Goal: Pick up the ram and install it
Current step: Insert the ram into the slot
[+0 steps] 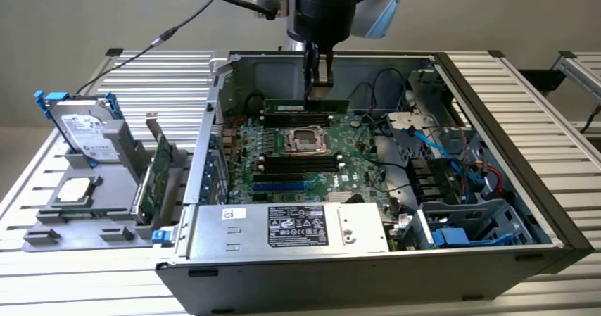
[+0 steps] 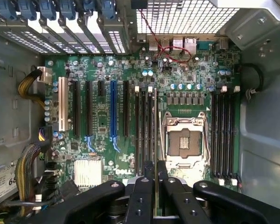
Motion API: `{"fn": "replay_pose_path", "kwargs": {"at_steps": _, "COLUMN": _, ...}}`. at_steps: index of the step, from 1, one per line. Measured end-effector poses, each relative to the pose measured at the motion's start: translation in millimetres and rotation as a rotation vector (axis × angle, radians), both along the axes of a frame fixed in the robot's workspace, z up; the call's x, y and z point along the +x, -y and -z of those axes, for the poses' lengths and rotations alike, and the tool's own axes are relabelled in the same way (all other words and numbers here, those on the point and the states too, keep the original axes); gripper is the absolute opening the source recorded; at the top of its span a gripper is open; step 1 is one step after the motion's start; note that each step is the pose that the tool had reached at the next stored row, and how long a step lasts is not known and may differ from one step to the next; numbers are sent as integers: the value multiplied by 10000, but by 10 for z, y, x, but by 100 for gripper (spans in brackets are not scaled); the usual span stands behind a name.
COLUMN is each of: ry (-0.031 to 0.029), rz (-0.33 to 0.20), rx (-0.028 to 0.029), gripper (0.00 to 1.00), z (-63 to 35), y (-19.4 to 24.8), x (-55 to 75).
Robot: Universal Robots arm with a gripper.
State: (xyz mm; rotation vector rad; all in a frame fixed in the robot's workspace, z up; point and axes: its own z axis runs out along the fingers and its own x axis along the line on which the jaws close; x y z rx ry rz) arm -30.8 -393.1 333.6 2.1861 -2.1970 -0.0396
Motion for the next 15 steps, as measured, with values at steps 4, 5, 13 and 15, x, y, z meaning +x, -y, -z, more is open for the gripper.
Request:
{"fn": "replay_pose_path", "kwargs": {"at_steps": 4, "ry": 1, "rz": -28, "rx": 0, "gripper": 14, "z": 72, "y": 31, "x": -12}}
{"fn": "replay_pose_path", "kwargs": {"at_steps": 5, "ry": 0, "rz": -49, "rx": 0, "gripper": 14, "z": 90, "y": 38, "x": -13}}
{"fn": "replay_pose_path", "kwargs": {"at_steps": 13, "ry": 1, "rz": -169, "rx": 2, "gripper": 14, "z": 236, "y": 63, "x": -16}}
{"fn": "replay_pose_path", "kwargs": {"at_steps": 15, "ry": 0, "rz": -168, "rx": 1, "gripper": 14, "z": 273, "y": 65, "x": -16}}
